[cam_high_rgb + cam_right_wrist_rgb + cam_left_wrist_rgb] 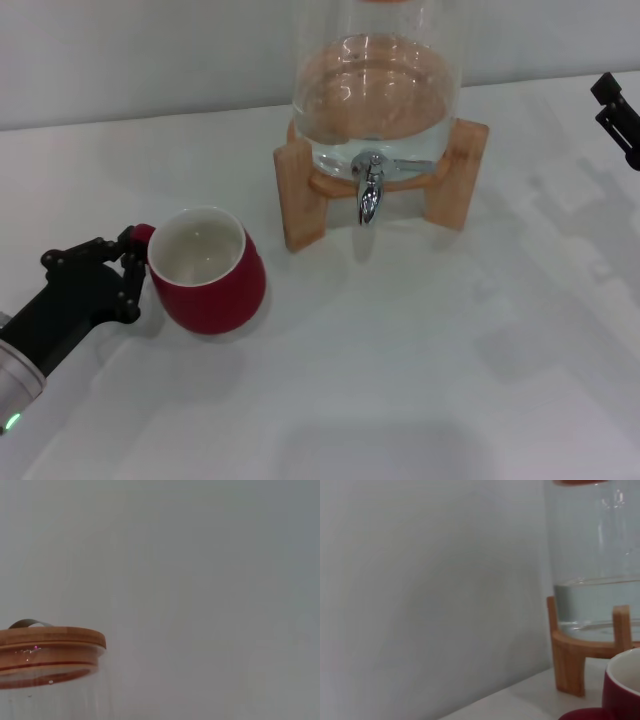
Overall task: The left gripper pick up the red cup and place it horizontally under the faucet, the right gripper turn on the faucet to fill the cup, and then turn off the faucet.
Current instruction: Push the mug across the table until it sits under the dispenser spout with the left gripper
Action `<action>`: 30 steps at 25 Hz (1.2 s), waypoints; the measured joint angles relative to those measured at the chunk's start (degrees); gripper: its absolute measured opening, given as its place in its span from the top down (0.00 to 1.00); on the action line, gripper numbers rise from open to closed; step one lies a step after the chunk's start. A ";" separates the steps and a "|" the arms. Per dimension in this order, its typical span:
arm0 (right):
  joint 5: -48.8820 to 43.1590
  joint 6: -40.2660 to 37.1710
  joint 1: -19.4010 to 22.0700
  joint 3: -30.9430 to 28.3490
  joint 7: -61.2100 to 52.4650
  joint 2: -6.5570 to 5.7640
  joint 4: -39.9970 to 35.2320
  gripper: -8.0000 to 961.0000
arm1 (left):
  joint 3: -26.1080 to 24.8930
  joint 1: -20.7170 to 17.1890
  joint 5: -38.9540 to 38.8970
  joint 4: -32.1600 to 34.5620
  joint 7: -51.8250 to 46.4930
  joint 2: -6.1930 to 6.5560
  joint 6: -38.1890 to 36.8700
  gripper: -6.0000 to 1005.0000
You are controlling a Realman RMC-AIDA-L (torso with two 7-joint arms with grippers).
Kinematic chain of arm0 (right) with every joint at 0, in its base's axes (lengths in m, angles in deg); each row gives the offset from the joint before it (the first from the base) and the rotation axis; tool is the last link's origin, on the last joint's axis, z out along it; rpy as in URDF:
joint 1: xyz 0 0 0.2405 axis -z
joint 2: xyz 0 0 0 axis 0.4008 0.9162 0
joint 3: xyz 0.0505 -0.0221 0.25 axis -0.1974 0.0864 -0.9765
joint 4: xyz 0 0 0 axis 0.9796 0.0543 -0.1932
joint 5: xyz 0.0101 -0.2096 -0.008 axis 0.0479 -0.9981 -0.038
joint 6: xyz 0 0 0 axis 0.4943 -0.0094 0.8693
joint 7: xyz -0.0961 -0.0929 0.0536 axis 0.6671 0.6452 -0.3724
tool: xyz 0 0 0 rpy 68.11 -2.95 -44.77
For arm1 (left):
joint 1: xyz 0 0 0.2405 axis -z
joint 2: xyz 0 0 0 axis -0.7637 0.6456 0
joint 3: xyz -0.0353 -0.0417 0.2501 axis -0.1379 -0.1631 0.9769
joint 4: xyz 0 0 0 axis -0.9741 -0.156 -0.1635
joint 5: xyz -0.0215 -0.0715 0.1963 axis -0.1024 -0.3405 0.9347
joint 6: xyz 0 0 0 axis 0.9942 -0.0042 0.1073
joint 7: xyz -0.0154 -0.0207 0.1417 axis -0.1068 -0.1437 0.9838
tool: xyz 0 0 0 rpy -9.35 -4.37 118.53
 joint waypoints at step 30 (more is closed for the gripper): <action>0.00 -0.40 -1.18 2.27 0.00 0.15 -0.19 0.14 | 6.04 4.47 0.06 -0.03 -4.05 -0.23 -2.29 0.90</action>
